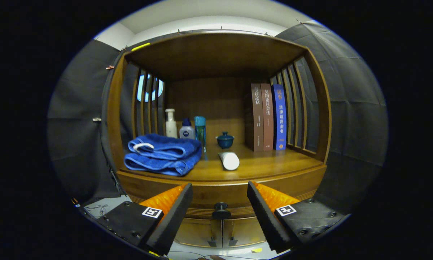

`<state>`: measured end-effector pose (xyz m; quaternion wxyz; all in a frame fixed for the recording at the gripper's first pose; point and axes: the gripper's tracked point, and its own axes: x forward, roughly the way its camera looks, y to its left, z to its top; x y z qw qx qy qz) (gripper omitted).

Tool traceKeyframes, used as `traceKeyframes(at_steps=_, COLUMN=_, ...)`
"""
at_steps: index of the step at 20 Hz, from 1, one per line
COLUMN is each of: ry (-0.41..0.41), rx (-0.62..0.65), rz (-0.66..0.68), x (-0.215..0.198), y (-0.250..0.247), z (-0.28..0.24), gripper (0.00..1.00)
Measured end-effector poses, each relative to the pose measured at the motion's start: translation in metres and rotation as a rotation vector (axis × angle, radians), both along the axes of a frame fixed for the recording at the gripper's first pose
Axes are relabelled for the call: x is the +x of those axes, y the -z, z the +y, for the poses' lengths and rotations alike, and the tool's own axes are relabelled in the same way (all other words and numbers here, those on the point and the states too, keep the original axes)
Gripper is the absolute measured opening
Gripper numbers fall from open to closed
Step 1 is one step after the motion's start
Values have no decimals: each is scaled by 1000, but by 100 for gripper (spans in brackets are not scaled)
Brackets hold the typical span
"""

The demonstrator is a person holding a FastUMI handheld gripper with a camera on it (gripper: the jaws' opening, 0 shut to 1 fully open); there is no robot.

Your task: Pull open the drawer, take out the items inside it, and place them on the countertop above the cabinet.

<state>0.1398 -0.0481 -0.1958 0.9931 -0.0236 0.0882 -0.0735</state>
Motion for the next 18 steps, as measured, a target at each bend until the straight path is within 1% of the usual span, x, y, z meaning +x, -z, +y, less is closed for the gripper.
traceKeyframes(at_steps=4, ry=-11, rx=12, rz=-59, x=-33, y=-66, z=11, gripper=98)
traceKeyframes(at_steps=6, ry=-37, rx=17, rz=-83, x=-51, y=-96, z=21, gripper=98)
traceKeyframes(at_steps=10, ry=-52, rx=2, rz=-113, x=-90, y=-146, z=29, gripper=98)
traceKeyframes(at_steps=13, ry=-76, rx=-6, rz=-118, x=-114, y=-170, z=38, gripper=98)
traceKeyframes(at_steps=18, ry=-78, rx=-32, rz=-128, x=-137, y=-187, z=41, gripper=98)
